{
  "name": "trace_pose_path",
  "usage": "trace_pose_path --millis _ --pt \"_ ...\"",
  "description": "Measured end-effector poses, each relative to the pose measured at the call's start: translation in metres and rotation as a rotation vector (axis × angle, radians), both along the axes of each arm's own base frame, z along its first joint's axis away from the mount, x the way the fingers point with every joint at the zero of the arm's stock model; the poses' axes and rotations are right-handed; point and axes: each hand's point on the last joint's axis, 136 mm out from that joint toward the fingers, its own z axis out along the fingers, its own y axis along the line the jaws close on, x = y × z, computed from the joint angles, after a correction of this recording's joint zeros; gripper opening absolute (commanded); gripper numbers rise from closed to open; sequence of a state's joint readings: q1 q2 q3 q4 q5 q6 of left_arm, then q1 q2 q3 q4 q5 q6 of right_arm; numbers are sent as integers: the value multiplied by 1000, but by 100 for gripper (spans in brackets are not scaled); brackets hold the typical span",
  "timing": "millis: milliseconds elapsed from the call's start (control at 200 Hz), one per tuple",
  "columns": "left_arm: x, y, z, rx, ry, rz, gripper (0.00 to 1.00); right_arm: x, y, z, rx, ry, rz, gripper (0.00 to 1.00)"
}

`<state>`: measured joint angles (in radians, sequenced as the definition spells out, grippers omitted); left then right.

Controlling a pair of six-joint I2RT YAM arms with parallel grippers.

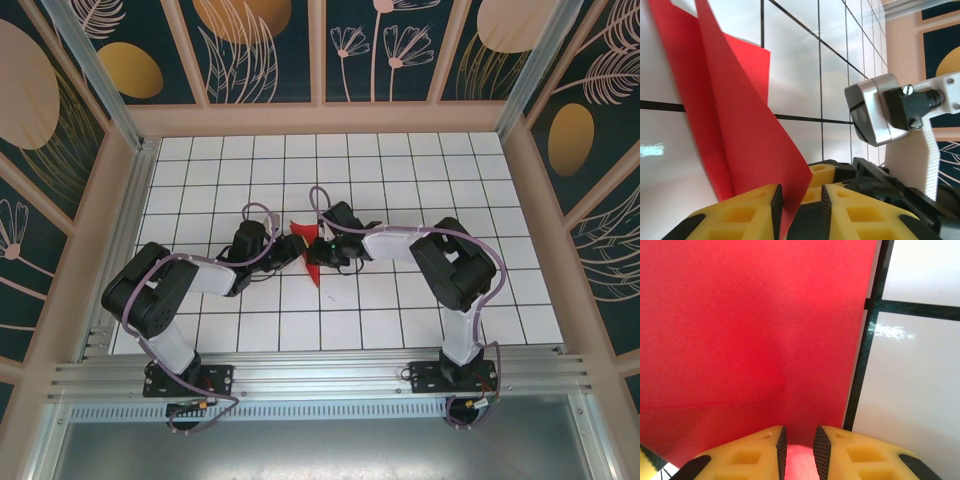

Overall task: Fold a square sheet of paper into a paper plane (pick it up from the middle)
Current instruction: Fold the wing for the fifth time at the center of the table.

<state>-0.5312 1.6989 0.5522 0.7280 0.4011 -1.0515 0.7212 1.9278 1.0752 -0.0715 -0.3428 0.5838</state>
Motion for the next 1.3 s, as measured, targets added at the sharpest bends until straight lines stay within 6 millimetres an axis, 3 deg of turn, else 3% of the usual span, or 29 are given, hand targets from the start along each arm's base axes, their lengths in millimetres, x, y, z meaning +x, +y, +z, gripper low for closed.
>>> trace_pose_path --millis 325,641,856,1106,1301 --pt "-4 11 -21 86 45 23 30 1 -1 3 81 89 -23 28" --pt "-3 22 -43 202 82 43 10 1 0 5 134 150 -71 28" --pt "3 25 -45 280 76 36 3 0 -2 11 148 156 -91 29" --pt "10 29 -43 380 59 10 3 10 0 52 199 48 -72 25" --pt "14 29 -39 430 45 -17 3 16 5 47 185 29 -40 20"
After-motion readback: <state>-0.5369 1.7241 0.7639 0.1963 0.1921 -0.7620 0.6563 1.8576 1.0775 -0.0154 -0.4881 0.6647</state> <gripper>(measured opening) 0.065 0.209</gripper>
